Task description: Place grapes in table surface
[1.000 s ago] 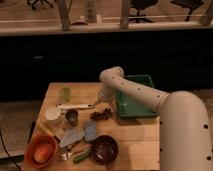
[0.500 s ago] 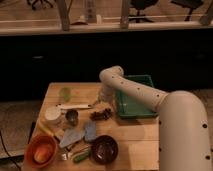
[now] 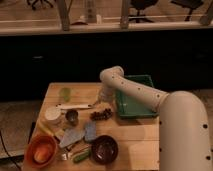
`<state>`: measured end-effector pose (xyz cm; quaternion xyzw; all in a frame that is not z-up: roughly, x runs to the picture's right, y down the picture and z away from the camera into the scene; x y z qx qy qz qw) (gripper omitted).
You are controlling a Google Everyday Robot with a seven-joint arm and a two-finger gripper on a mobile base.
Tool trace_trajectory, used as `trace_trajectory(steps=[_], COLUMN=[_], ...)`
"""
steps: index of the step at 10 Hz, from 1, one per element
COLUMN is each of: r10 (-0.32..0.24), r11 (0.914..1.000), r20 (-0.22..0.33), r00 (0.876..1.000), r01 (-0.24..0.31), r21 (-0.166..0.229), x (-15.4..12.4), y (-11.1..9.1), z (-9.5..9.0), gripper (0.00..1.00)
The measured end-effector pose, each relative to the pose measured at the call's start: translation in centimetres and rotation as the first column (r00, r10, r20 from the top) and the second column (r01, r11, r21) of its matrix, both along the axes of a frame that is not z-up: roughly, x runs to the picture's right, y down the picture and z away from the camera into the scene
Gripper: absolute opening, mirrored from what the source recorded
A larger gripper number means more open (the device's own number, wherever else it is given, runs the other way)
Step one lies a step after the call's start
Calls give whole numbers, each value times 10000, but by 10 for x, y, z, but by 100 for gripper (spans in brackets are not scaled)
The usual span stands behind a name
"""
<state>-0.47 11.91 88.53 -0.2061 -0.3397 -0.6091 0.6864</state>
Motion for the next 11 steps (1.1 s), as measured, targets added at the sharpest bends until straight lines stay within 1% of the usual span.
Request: trace_trajectory(steps=[3, 11], r10=[44, 78], r11=[9999, 9999], r20=[77, 126], r00=[10000, 9999], r01=[-45, -79], r21=[102, 121], x=[-1, -2], y=[1, 1], z=[0, 0], gripper=[80, 80])
